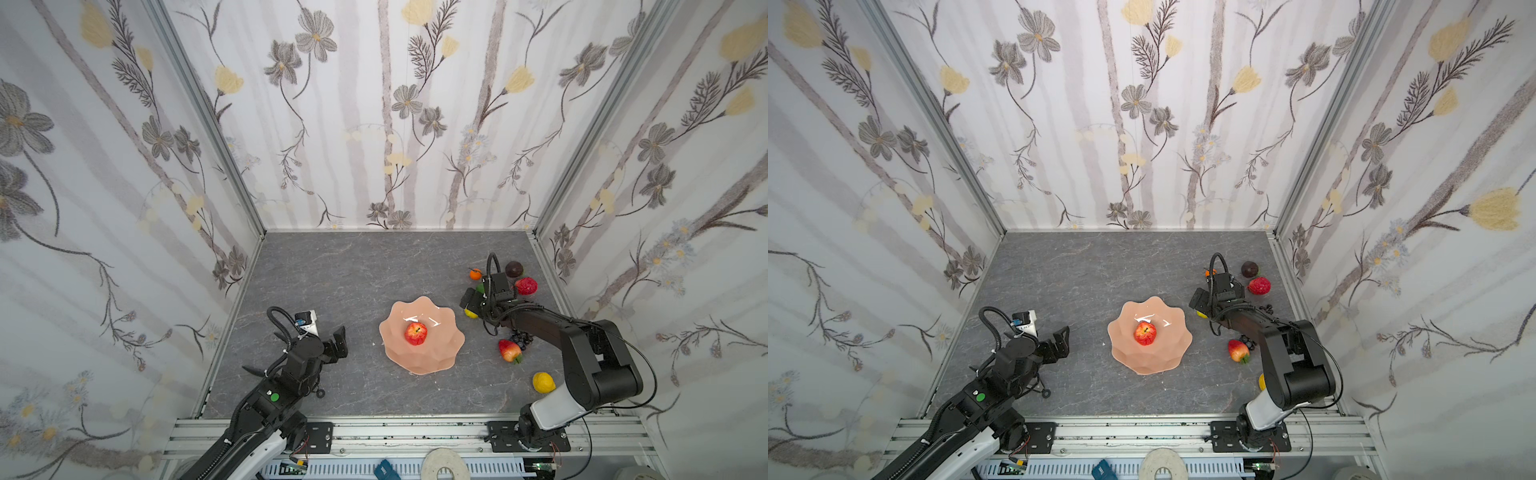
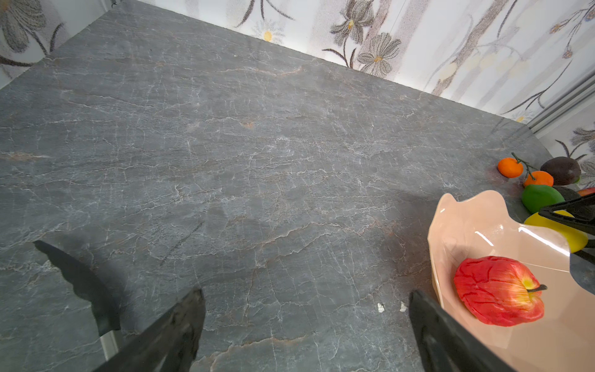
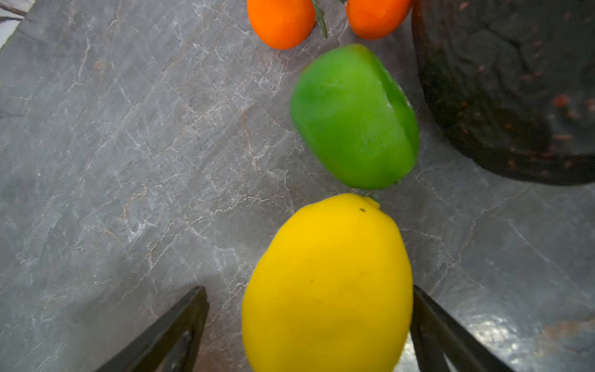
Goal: Place and organize the fake fruits in the fruit bowl
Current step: 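Move the right gripper back to the fruits and grasp the yellow lemon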
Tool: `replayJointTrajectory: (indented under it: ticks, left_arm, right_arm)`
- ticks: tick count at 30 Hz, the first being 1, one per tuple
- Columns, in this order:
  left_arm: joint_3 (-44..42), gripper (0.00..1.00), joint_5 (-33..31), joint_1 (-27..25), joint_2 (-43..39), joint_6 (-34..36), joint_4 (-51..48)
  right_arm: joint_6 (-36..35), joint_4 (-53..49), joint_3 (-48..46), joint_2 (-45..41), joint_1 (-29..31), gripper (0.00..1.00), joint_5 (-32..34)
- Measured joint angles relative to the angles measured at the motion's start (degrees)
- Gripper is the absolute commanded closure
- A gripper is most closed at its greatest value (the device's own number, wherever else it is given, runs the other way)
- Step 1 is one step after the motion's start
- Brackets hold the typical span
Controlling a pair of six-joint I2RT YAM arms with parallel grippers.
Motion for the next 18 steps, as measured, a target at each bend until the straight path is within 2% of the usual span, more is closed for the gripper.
replayJointTrajectory:
  ticks: [4,18]
  left_arm:
    - [-0.02,0.0,-0.02,0.0,0.0,0.0,0.13]
    - [-0.04,0.0,-0.02,0.0,-0.24,0.0,0.39]
  right_arm:
    - [0.28,0.02,1.18,1.81,-0.33,0.08,-0.24]
    - [0.28,0.0,0.92,1.75,-0.37,0.28,-1.29]
